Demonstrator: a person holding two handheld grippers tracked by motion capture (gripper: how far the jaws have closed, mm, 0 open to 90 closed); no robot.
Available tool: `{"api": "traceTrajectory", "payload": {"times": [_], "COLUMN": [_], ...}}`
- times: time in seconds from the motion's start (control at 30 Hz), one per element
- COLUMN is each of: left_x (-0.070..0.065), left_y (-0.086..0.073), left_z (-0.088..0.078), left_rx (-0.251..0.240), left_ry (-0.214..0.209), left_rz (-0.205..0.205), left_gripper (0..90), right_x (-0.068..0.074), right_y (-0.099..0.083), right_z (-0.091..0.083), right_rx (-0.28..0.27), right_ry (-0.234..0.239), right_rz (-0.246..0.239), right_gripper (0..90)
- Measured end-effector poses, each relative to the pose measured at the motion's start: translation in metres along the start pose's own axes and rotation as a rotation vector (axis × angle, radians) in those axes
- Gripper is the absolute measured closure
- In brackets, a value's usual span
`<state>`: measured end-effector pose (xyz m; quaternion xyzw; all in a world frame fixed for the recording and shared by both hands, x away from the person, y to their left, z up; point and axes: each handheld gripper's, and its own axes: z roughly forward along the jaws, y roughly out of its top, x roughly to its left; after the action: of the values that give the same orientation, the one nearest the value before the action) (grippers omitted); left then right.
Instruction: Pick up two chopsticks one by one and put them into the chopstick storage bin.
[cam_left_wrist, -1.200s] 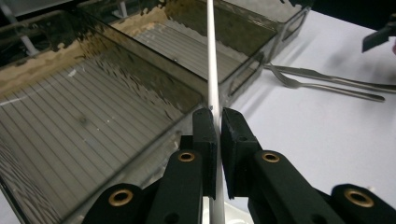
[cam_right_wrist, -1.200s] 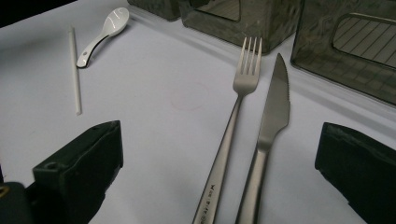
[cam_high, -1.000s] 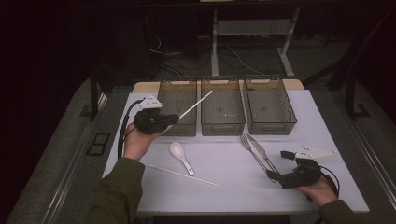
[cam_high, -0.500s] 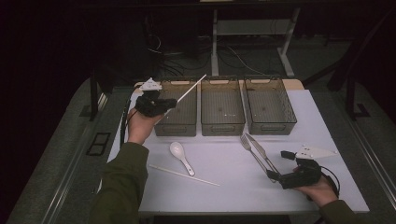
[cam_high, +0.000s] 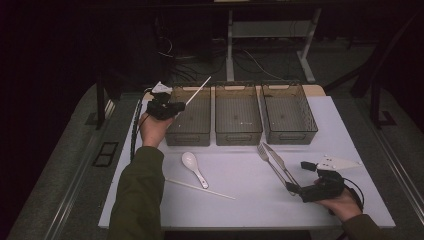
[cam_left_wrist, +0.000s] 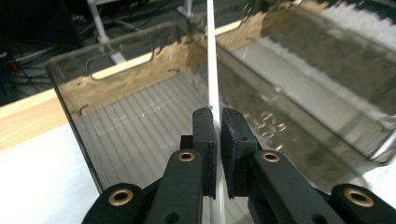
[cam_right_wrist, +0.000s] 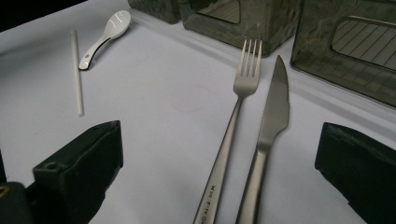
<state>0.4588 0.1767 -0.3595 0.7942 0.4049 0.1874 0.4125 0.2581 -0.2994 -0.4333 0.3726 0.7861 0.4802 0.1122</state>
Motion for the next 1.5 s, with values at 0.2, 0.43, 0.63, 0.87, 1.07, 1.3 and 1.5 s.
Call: {"api": "traceTrajectory", "payload": {"times": [0.2,0.43,0.63,0.87,1.07,1.3,1.5], "left_x": [0.003,0.004,0.005,0.004,-0.001,-0.019,-0.038], "left_y": [-0.005,-0.009,-0.013,-0.012,-0.006,-0.001,-0.012], "left_z": [0.012,0.021,0.027,0.026,0.014,-0.011,-0.041], "left_rx": [0.036,0.095,0.139,0.121,0.086,0.086,0.061], "left_ry": [0.022,0.041,0.036,0.024,-0.018,-0.156,-0.218], "left_rz": [-0.009,-0.009,-0.035,-0.037,-0.006,0.07,0.128], "left_gripper": [83.7,83.7,83.5,73.1,61.8,48.4,46.0], "right_x": [0.0,0.0,0.0,0.0,0.0,0.0,0.0], "right_y": [0.0,0.0,0.0,0.0,0.0,0.0,0.0], "right_z": [0.0,0.0,0.0,-0.001,-0.001,-0.001,-0.002], "right_rx": [0.0,-0.003,-0.003,-0.003,-0.003,-0.004,-0.004], "right_ry": [0.003,0.003,0.004,0.004,0.002,0.002,0.0], "right_rz": [-0.002,-0.003,-0.005,-0.004,-0.001,-0.004,-0.001], "right_gripper": [1.0,1.0,1.0,1.0,1.0,1.0,1.0]}}
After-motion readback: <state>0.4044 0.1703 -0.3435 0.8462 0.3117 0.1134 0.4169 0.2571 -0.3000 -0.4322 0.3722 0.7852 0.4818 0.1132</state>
